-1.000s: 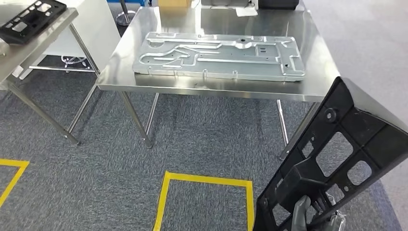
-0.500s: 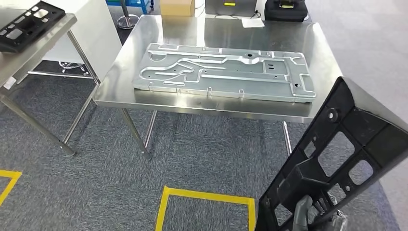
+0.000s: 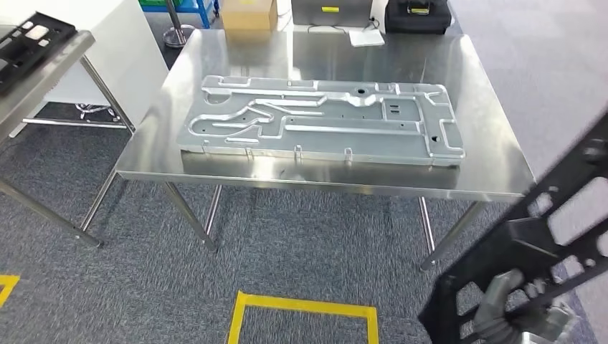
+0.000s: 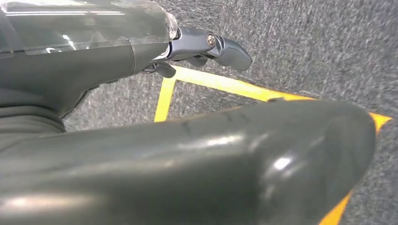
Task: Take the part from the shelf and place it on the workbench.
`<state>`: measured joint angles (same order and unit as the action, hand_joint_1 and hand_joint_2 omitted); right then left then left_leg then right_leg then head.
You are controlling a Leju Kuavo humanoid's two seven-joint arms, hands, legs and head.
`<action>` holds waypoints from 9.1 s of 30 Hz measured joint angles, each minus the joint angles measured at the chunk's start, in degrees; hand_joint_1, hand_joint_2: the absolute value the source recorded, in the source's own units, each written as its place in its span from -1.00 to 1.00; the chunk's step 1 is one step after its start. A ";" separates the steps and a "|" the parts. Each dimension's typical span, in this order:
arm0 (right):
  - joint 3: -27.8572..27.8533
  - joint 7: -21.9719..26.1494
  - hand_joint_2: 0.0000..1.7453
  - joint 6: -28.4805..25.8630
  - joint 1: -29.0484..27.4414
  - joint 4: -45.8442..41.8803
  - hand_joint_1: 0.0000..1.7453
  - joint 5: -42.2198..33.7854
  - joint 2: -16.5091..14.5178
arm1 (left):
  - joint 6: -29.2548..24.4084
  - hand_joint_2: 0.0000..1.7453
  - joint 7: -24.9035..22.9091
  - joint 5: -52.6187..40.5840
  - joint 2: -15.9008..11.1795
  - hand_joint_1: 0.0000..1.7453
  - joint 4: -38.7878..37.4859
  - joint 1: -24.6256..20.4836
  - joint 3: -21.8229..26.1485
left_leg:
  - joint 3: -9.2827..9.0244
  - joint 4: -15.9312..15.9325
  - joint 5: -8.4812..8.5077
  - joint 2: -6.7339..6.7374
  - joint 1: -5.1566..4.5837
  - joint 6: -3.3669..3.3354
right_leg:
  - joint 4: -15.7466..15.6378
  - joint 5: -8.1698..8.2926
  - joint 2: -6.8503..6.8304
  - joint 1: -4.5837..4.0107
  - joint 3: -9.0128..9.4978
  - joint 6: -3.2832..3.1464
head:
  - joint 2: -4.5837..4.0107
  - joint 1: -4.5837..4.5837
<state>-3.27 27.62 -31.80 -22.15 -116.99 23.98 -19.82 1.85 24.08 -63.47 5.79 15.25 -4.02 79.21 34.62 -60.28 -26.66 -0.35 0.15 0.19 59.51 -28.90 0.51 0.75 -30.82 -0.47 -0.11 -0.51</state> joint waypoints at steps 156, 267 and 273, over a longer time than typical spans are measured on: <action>22.52 11.77 -1.00 18.62 -2.98 -10.66 -1.00 -22.08 15.64 | 0.63 -1.00 -0.91 4.84 -0.74 -1.00 -1.76 -0.27 1.65 | -8.16 2.64 -4.86 -0.41 0.88 1.28 | -0.04 6.35 -0.98 0.20 -6.41 1.14 | 0.00 -0.72; -74.44 -22.09 -1.00 16.79 24.24 101.79 -1.00 29.90 10.28 | -7.56 -1.00 1.88 1.57 4.13 -1.00 -1.22 -0.33 1.44 | -1.70 1.62 0.40 -5.59 0.38 0.35 | -1.48 0.30 1.88 0.65 0.69 0.70 | 0.00 -0.21; -74.45 -21.97 -1.00 16.85 23.68 101.83 -1.00 30.59 10.31 | -8.25 -1.00 1.27 1.19 4.46 -1.00 -1.22 -0.32 1.02 | 5.45 -14.62 -7.45 -0.13 0.55 1.19 | -1.64 0.17 -2.93 -0.02 0.66 -0.67 | 0.00 -0.57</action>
<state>-77.72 5.65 -14.95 1.52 -15.17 54.57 -9.51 -6.40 25.35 -62.28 10.26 14.03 -4.34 80.23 40.07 -74.90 -34.11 -0.48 0.70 1.38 57.87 -28.73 -2.43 0.73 -30.16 -1.15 -0.11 -1.08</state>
